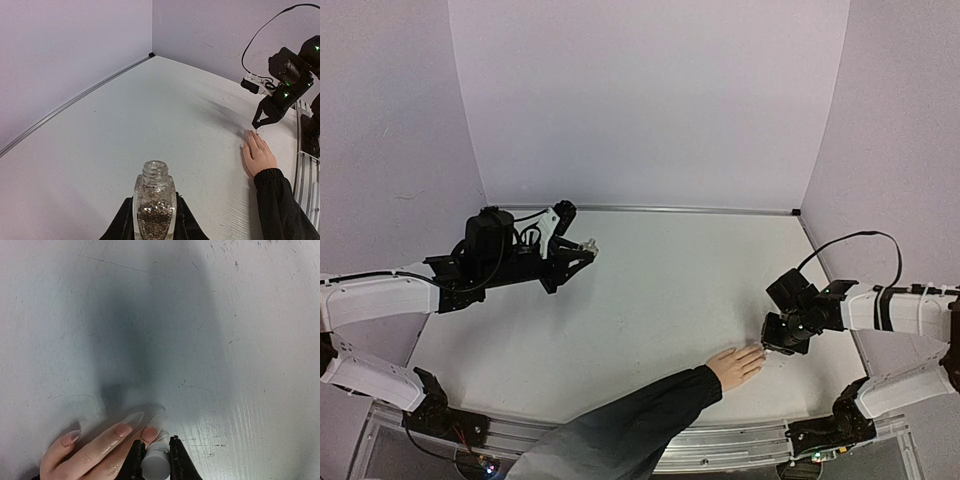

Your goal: Paint the nails

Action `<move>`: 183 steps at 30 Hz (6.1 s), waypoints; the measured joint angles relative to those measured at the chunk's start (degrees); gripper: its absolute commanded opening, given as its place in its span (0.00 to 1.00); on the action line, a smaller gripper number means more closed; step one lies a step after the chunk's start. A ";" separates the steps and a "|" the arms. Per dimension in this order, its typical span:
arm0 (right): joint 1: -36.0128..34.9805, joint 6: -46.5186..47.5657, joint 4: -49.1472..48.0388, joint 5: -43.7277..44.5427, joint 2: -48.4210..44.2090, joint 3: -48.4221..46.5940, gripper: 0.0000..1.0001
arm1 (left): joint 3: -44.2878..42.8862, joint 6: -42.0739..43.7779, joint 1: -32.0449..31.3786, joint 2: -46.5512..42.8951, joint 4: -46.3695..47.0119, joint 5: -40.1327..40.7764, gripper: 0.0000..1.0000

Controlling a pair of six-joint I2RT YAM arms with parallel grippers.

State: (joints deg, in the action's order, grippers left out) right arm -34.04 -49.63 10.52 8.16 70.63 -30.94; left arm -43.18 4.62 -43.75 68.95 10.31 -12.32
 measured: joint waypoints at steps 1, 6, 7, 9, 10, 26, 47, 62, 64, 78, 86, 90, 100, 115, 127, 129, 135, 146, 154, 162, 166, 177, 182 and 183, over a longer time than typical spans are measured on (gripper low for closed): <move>0.00 -0.11 0.00 0.09 0.09 0.00 0.00 | 0.00 0.02 -0.02 0.00 0.00 0.00 0.00; 0.00 -0.57 -0.07 0.48 0.55 0.00 0.00 | 0.00 0.02 -0.02 0.00 0.00 0.00 0.00; 0.00 -0.61 -0.07 0.52 0.57 0.00 0.00 | 0.00 0.02 -0.02 0.00 0.00 0.00 0.00; 0.00 -0.79 -0.07 0.63 0.63 0.00 0.00 | 0.00 0.04 -0.02 0.00 -0.02 0.00 0.00; 0.00 -0.83 -0.09 0.72 0.66 0.00 0.00 | 0.00 0.04 -0.02 0.00 -0.02 0.00 0.00; 0.00 -2.56 0.15 2.05 0.17 -0.07 0.00 | 0.00 0.09 -0.02 0.00 -0.44 0.02 0.00; 0.00 -0.52 4.22 0.79 -5.55 -0.74 0.00 | 0.00 0.07 0.00 -0.02 -0.46 -0.04 0.00; 0.00 0.33 1.46 -0.24 -2.62 -0.76 0.00 | 0.00 0.09 -0.02 -0.02 -0.46 -0.02 0.00; 0.00 0.33 1.20 -0.24 -2.38 -0.76 0.00 | 0.00 0.09 -0.02 -0.02 -0.44 -0.02 0.00; 0.00 0.31 0.39 -0.68 -0.76 -0.76 0.00 | 0.00 0.09 -0.02 -0.02 -0.50 -0.02 0.00; 0.00 0.11 0.66 -0.42 -0.66 -0.76 0.00 | 0.00 0.09 0.00 -0.02 -1.27 -0.02 0.00; 0.00 -0.13 0.72 0.00 -0.63 -0.76 0.00 | -0.02 0.09 -0.02 -0.02 -1.27 -0.02 0.00; 0.00 -1.27 1.33 0.94 -0.15 -0.76 0.00 | -0.02 0.09 -0.02 -0.02 -1.29 -0.02 0.00; 0.00 -2.05 1.53 3.30 1.05 -0.83 0.00 | -0.74 0.17 -0.02 -0.09 -1.31 -0.02 0.00; 0.00 -1.01 3.72 2.95 -4.70 -1.68 0.00 | -0.74 0.50 -0.02 -0.09 -1.31 -0.02 0.00; 0.00 -0.50 3.82 2.14 -5.09 -1.68 0.00 | -0.74 0.50 -0.02 -0.09 -1.31 -0.02 0.00; 0.00 0.28 4.22 0.24 -5.11 -1.64 0.00 | -0.74 0.50 -0.02 -0.09 -1.31 -0.04 0.00; 0.00 0.31 2.91 -1.07 -4.46 -0.72 0.00 | -0.74 0.50 -0.02 -0.24 -1.31 -0.04 0.00; 0.00 0.24 2.49 -1.01 -3.08 -0.46 0.00 | -0.74 0.50 -0.02 -0.44 -1.31 -0.04 0.00; 0.00 -0.13 0.81 -1.05 -3.08 0.00 0.00 | -0.74 0.50 -0.02 -0.44 -1.31 -0.04 0.00; 0.00 -0.15 0.39 -1.07 -2.97 0.00 0.00 | -0.74 0.50 -0.02 -0.46 -1.31 -0.04 0.00; 0.00 -0.20 0.33 -1.27 -1.20 0.37 0.00 | -0.74 0.50 -0.02 -0.57 -1.33 -0.04 0.00; 0.00 -0.37 0.48 -1.27 -1.20 0.37 0.00 | -0.74 0.50 -0.02 -0.59 -1.33 -0.04 0.00; 0.00 -0.39 0.57 -1.25 -1.20 0.37 0.00 | -0.74 0.50 -0.02 -0.59 -1.33 -0.04 0.00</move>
State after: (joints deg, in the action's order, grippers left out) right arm -34.04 -50.02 11.09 6.92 69.43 -30.57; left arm -43.92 5.13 -43.77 68.36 8.97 -12.36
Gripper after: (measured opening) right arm 0.138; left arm 0.215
